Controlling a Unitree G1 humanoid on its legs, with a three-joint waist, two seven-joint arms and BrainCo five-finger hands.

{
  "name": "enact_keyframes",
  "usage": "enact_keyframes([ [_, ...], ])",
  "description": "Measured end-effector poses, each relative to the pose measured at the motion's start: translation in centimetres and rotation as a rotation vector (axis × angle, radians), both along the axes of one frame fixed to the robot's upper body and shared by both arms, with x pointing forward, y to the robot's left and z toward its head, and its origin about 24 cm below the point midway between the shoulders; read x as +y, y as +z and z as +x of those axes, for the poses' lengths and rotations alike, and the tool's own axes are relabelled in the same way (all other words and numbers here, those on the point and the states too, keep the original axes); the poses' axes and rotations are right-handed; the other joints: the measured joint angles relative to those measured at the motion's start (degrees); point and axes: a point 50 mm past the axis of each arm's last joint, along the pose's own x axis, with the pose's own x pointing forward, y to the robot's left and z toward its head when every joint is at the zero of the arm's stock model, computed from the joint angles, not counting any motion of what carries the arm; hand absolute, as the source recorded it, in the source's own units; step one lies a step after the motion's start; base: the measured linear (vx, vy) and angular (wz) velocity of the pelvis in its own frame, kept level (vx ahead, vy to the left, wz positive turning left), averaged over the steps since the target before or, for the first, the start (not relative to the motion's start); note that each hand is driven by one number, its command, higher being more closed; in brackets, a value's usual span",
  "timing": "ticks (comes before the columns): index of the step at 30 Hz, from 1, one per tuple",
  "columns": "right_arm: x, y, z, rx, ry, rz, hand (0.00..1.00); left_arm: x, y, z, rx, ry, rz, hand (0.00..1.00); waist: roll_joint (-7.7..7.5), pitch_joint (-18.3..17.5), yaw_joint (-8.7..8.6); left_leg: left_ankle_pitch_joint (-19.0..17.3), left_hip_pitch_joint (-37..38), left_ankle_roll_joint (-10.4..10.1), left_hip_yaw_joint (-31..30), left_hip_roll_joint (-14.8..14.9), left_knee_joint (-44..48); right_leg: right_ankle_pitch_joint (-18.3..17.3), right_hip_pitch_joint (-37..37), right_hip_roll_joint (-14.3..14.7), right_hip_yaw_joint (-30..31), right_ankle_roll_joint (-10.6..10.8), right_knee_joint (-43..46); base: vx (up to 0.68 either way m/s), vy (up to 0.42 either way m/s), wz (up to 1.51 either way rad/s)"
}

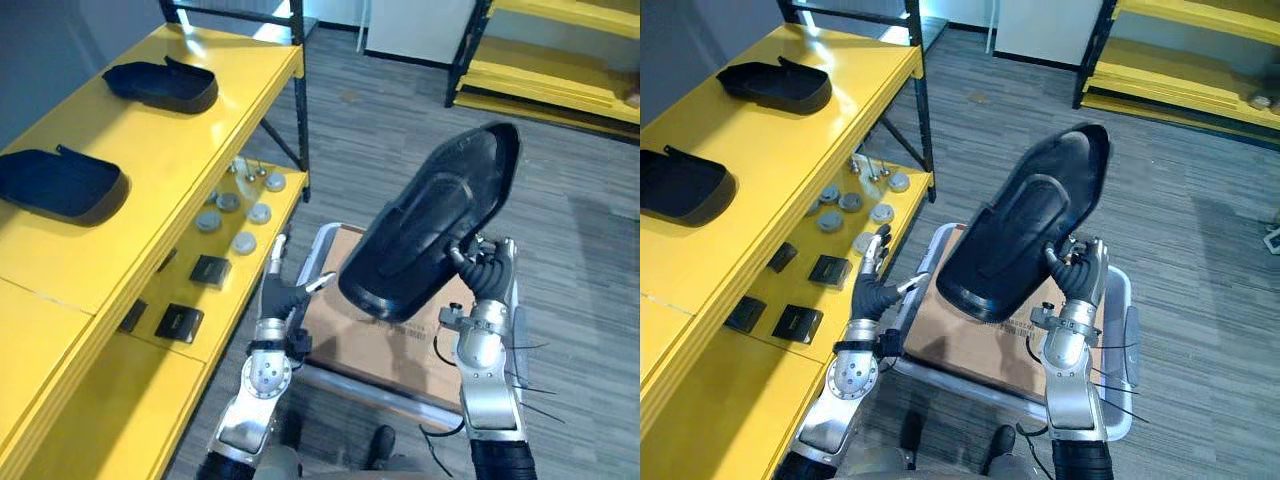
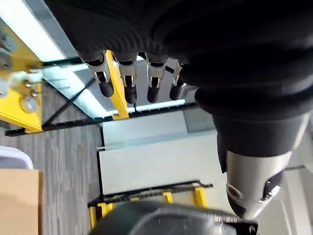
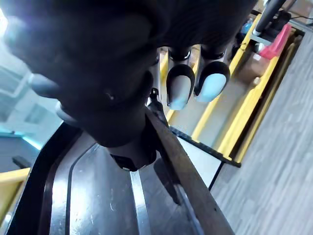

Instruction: Walk over and take plastic housings, then place them on the shelf

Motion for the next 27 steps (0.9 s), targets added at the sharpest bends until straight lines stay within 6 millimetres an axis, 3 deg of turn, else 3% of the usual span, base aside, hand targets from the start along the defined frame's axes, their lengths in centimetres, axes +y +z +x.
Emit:
enact_keyframes([
  [8,2.2,0.6,-0.3,-0.021,0.152,0.058,1.0,-1.6,1.5,0.9,-0.087,-0.059,0.129,0.0,0.24,-0.34,-0.76,-0.64,1.16,-0.27,2.15,0.9,0.19,0.67,-0.18,0.79,2.4,-0.67,-0.03,-0.03,0.002,-0.17],
  [9,2.2,0.6,-0.4,-0.026,0.158,0.057,1.0,-1.7,1.4,0.9,-0.083,-0.062,0.131,1.0,0.37,-0.7,-0.88,-0.67,1.16,-0.3,2.46,0.94,0.2,0.71,-0.32,0.82,2.7,-0.73,-0.03,0.0,0.006,-0.11],
  [14,2.2,0.5,-0.3,-0.015,0.181,0.063,1.0,-2.0,0.8,1.1,-0.055,-0.073,0.149,1.0,1.44,-1.6,-1.36,-0.69,1.16,-0.34,2.78,0.99,0.2,0.84,-0.55,0.85,3.14,-0.7,-0.03,0.0,0.005,-0.03],
  [15,2.2,0.5,-0.3,-0.014,0.185,0.057,0.0,-2.1,0.6,1.2,-0.043,-0.076,0.155,1.0,1.51,-1.64,-1.59,-0.69,1.16,-0.34,2.8,1.01,0.2,0.85,-0.56,0.87,3.16,-0.7,-0.03,0.0,0.0,0.0],
  [22,3.0,-0.3,-0.9,0.019,0.272,0.084,0.0,-1.5,-1.0,1.7,0.061,-0.069,0.144,1.0,1.55,-2.53,-2.13,-0.87,1.35,-0.59,4.04,1.55,0.2,1.1,-1.02,1.33,4.59,-0.96,-0.04,0.0,0.003,-0.09],
  [27,3.4,0.2,-1.0,-0.011,0.367,0.12,0.0,-0.7,-1.2,2.0,0.089,-0.04,0.103,1.0,1.57,-2.54,-2.1,-0.87,1.46,-0.6,4.17,1.93,0.42,1.33,-0.96,1.71,4.85,-1.3,-0.05,-0.01,-0.003,-0.03],
])
